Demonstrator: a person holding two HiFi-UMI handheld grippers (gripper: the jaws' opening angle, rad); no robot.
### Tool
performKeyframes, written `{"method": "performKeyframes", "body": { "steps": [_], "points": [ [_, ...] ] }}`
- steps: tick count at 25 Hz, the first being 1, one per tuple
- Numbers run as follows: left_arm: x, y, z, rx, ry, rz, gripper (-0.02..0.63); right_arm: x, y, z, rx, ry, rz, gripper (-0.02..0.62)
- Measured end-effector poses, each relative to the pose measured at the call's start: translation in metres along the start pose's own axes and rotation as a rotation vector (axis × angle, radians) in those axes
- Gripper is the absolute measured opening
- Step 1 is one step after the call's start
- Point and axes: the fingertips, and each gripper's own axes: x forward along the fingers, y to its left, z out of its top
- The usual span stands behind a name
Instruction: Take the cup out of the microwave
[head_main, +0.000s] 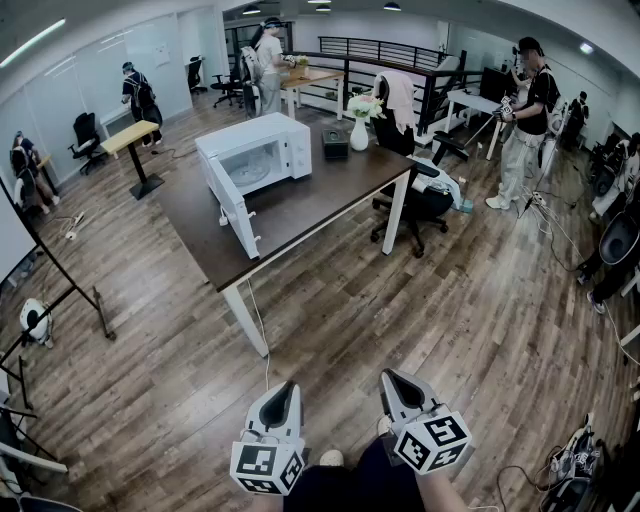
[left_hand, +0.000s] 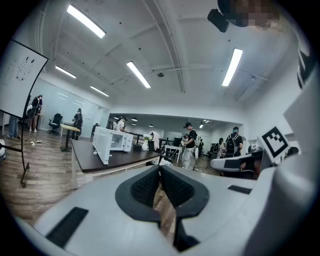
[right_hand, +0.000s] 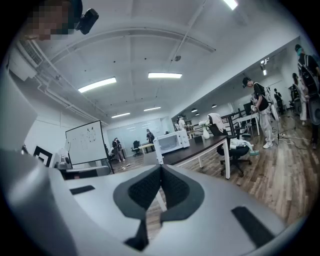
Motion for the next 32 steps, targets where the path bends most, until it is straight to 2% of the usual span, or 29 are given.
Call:
{"method": "performKeyframes", "body": {
  "steps": [9,18,24,32],
  "points": [
    [-0.009,0.011,0.002,0.001,-0.005,0.014,0.018,0.005,0.008,0.000,0.007,-0.005,-0.019,-0.006],
    [-0.003,0.023,-0.005,-0.021,0.026,0.032,0.018,0.024,0.009,-0.017,0.056,0.063,-0.022,-0.005],
    [0.019,0.035,-0.008,-0.030,0.040,0.044,0.018,0.048,0.003,-0.014,0.056,0.076,-0.006,-0.005],
    [0.074,0.052,0.000,-0.033,0.057,0.061,0.018,0.095,-0.028,0.003,0.051,0.088,0.006,-0.005]
  ]
}}
